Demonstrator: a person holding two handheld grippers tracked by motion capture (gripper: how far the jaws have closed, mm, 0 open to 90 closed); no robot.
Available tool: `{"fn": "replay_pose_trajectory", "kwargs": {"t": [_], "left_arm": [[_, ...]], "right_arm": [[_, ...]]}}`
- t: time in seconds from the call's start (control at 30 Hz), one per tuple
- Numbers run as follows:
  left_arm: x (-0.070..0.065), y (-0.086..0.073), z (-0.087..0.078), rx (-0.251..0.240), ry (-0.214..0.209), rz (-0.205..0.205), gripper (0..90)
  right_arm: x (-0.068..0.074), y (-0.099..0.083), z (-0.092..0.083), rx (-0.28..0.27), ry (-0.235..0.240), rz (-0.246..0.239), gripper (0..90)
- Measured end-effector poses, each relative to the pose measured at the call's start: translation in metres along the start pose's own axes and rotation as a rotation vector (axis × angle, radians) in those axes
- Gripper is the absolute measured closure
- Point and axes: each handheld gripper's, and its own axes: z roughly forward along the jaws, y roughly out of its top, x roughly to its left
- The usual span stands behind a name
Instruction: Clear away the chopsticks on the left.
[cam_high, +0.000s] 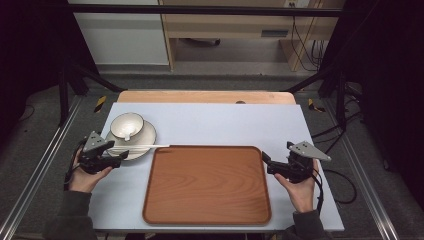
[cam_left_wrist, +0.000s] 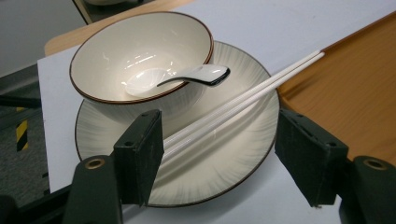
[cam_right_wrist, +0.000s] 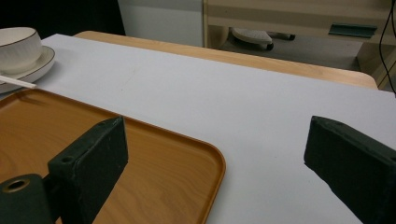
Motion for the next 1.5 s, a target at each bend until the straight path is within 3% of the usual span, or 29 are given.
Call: {"fn": "replay_pose_trajectory", "kwargs": {"t": [0.17, 0.47, 0.6, 1.07, 1.5], "left_arm": [[-0.001, -0.002, 0.013, 0.055, 0.012, 0.041, 35.0], [0.007, -0.006, 0.025, 0.056, -0.005, 0.012, 39.8], [0.009, -0.009, 0.030, 0.072, -0.006, 0.019, 42.3], [0.008, -0.012, 0.032, 0.108, 0.005, 0.036, 55.0], [0.004, -0.014, 0.035, 0.141, -0.032, 0.036, 66.9]], "right_arm": [[0.000, 0.000, 0.001, 0.004, 0.003, -0.002, 6.5], [0.001, -0.001, 0.003, 0.008, 0.009, -0.004, 6.6], [0.001, -0.001, 0.003, 0.014, 0.004, -0.005, 6.6], [0.001, -0.001, 0.003, 0.006, 0.016, 0.000, 6.6], [0.002, -0.002, 0.004, 0.017, 0.015, -0.003, 6.2]]}}
